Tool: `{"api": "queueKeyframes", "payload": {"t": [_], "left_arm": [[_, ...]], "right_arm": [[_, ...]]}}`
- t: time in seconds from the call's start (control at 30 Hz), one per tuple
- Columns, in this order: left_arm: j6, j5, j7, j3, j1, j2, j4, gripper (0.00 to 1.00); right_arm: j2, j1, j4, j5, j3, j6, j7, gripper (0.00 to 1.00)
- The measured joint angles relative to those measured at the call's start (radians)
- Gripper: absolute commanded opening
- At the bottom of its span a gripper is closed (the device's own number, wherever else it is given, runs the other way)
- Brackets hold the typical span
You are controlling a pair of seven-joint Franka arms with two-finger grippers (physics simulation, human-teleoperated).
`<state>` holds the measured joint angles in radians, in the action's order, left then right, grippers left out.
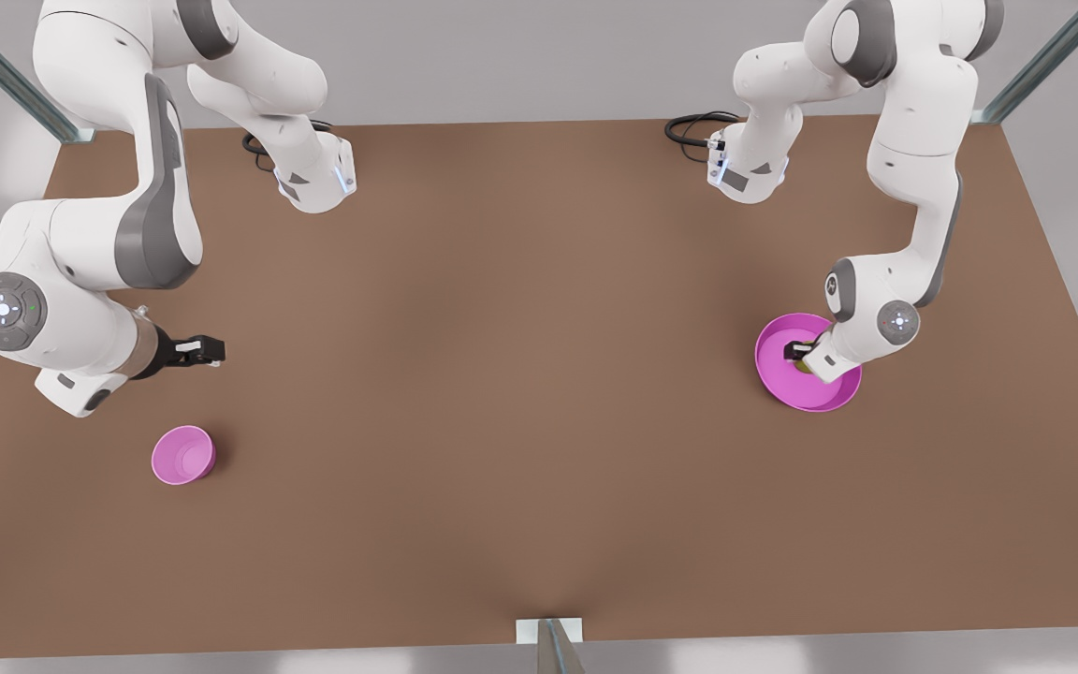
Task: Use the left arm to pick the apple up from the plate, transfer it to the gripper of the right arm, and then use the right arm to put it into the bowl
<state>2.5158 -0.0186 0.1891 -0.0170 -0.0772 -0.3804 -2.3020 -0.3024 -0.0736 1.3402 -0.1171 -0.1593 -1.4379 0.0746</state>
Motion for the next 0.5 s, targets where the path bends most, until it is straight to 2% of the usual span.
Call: {"api": "queueKeyframes", "payload": {"t": [0.3, 0.5], "left_arm": [[-0.072, 0.015, -0.016, 0.000, 0.005, 0.056, 0.027, 0.71], [-0.194, 0.139, -0.025, 0.054, 0.036, 0.080, 0.193, 0.69]], "right_arm": [[-0.001, 0.000, 0.001, 0.000, 0.000, 0.000, 0.000, 1.00], [-0.039, 0.053, -0.023, 0.019, -0.031, -0.012, 0.003, 1.00]]}}
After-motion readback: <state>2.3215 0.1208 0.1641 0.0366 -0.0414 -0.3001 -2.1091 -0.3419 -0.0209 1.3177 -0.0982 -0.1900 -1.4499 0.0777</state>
